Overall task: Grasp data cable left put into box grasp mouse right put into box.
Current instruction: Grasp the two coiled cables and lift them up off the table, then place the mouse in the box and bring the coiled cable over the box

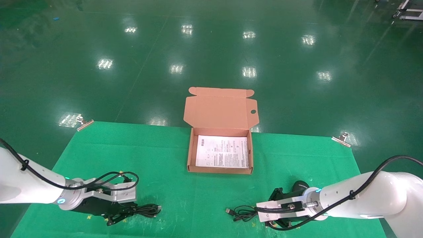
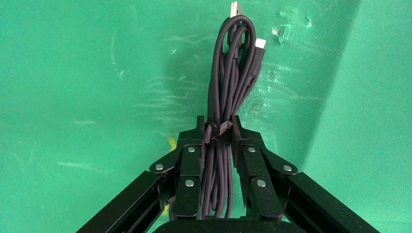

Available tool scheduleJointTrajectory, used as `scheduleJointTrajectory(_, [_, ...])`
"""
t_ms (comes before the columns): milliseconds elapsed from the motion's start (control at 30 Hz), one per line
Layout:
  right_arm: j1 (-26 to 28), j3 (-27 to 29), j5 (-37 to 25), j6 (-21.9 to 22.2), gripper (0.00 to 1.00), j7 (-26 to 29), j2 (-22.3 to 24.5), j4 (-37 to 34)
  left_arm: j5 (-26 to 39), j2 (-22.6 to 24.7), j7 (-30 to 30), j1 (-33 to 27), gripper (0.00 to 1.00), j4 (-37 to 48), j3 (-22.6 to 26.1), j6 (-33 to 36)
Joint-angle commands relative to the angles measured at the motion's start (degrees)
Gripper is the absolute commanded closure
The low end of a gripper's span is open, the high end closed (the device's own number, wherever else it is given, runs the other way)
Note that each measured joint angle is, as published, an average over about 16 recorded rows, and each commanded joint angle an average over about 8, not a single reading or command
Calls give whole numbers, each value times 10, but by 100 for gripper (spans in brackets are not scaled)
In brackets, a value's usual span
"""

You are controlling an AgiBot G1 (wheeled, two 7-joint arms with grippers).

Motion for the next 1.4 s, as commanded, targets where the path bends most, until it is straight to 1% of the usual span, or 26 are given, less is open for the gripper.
scheduleJointTrajectory(33, [0, -1, -2, 1, 100, 0, -1, -1, 0, 0, 0, 0, 100, 0, 0, 0])
scheduleJointTrajectory(200, [5, 10, 16, -12, 100, 5, 15, 12, 0, -2, 3, -2, 100, -4, 0, 1])
scheduleJointTrajectory(300, [15, 26, 34, -27, 100, 23, 41, 33, 1, -10, 10, -10, 100, -13, -1, 0])
scheduleJointTrajectory(400, [29, 48, 51, -35, 100, 54, 74, 62, 2, -22, 17, -27, 100, -31, -4, -5])
scheduleJointTrajectory(533, [57, 77, 62, -29, 100, 97, 106, 98, -1, -42, 20, -54, 100, -67, -14, -20])
scheduleJointTrajectory(667, [94, 101, 66, -12, 100, 126, 112, 120, -6, -58, 16, -78, 100, -113, -27, -44])
scheduleJointTrajectory(800, [136, 118, 74, 8, 100, 139, 94, 119, -6, -65, 3, -96, 100, -155, -38, -74])
scheduleJointTrajectory(967, [182, 128, 88, 33, 100, 134, 49, 93, 0, -57, -15, -114, 100, -185, -45, -107])
scheduleJointTrajectory(1233, [244, 128, 99, 72, 100, 100, -37, 16, 13, -31, -33, -135, 100, -197, -48, -145])
scheduleJointTrajectory(1400, [271, 128, 111, 81, 100, 70, -74, -25, 3, -26, -33, -142, 100, -205, -55, -148])
